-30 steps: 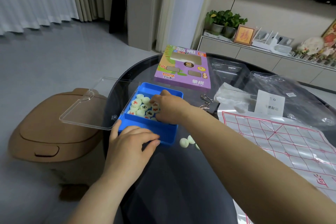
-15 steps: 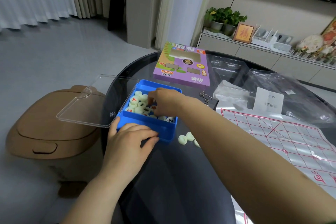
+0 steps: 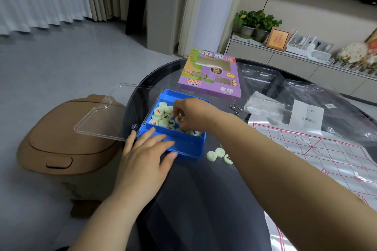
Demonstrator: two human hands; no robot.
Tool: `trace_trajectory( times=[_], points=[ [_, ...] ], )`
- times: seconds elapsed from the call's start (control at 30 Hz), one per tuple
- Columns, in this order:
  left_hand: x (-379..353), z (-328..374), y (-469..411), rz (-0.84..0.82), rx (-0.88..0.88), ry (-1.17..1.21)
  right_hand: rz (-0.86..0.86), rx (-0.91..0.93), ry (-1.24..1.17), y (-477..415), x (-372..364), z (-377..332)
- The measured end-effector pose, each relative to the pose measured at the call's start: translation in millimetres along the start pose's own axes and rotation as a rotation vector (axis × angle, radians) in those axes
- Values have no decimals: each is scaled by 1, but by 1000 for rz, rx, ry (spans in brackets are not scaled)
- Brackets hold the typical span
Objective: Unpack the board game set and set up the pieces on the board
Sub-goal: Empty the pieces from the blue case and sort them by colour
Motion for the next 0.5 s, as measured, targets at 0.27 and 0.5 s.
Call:
trace_trajectory(
  times=[0.27,0.5],
  points=[
    [-3,0,2,-80,-51,-77,89,-95,-130,56,19,40],
    [2,6,3,-143,0,-24,-40,-223,-59,80,-2,67]
  ],
)
Point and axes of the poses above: each hand's wrist, its own y-axis away from the middle knuckle, its own x-axis out of the back of the hand, z = x × y, the point moved 2 cm from there along -y, towards the middle knuckle, and after that the axes turned 3 degrees about z, right-handed, at the moved point
